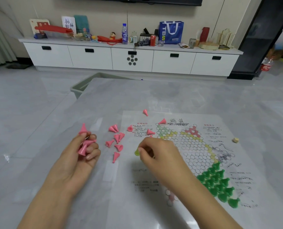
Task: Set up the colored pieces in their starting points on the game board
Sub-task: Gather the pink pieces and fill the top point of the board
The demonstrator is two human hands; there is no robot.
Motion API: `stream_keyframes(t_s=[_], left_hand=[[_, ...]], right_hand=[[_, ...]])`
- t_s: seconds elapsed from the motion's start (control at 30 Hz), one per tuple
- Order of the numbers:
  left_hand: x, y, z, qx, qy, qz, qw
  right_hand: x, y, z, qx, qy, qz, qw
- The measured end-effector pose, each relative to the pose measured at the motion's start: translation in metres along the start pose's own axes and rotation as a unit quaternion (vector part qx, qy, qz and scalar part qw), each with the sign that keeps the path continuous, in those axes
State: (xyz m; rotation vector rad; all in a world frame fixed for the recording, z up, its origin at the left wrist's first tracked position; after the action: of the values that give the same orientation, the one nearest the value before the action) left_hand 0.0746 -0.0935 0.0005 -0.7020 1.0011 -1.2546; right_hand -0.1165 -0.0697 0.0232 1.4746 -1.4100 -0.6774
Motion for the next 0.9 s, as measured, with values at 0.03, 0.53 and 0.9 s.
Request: stream_keyframes(t_s=[0.03,0.53,0.9], left_hand=[[-0.001,-0.001,0.002,-0.012,0.006,-0.01,1.0],[-0.007,-0.012,-0.001,0.048,0.028,0.06,0.997],[-0.018,-0.023,-0.043,-0.028,0.134,0.082,0.987]], right_hand=[[0.004,-0.007,-0.007,-0.003,0.01,-0.006,1.0],[0.028,-0.074,-0.035,-0.183,0.128,-0.046,0.974],[0.013,-0.004,-0.045,0.064,0.197,0.032,0.978]])
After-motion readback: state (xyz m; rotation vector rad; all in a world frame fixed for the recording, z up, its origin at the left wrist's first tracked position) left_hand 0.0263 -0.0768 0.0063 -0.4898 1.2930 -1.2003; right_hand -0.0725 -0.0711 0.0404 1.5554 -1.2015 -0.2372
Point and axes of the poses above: each hand's wrist, its own x-axis towards the middle knuckle, its own y-axis out of the back of the hand, z = x × y, the point moved 1 cm from there along x, towards the middle knuckle, and after that the axes turned 14 degrees about -x, right-handed, at the moved point
